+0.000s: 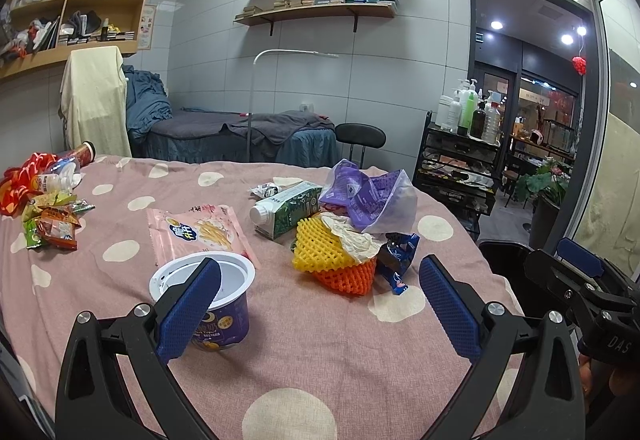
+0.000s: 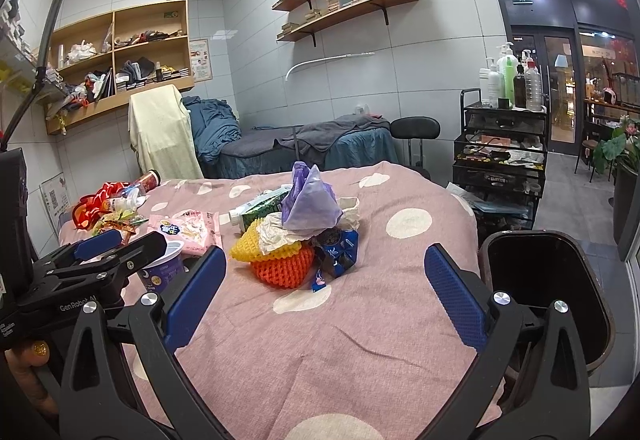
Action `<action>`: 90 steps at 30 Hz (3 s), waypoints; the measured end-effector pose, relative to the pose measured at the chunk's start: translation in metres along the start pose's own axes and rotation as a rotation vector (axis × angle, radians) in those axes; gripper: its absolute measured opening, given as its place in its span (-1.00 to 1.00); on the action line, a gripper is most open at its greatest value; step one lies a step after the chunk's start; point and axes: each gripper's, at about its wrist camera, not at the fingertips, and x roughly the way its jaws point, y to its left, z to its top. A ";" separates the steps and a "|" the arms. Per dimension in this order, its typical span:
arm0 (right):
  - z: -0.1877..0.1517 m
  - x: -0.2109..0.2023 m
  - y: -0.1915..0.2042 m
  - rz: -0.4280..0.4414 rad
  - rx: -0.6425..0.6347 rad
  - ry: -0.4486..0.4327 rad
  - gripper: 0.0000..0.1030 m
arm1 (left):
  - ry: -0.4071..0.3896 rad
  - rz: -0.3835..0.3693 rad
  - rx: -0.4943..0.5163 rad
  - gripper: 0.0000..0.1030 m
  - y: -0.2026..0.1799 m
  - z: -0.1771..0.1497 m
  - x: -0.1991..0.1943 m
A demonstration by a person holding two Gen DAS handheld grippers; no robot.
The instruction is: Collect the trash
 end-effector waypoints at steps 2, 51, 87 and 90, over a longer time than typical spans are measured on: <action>0.000 0.000 0.000 0.000 0.001 0.001 0.91 | -0.001 0.000 0.001 0.90 0.000 0.000 0.000; -0.006 0.121 0.142 0.411 -0.295 0.364 0.91 | 0.340 -0.074 -0.361 0.49 0.179 0.017 0.110; 0.036 0.116 0.092 0.294 -0.130 0.323 0.35 | 0.164 -0.237 -0.273 -0.85 0.130 0.062 0.059; 0.042 0.102 0.062 0.235 -0.083 0.291 0.35 | 0.157 -0.277 -0.245 -0.85 0.110 0.064 0.057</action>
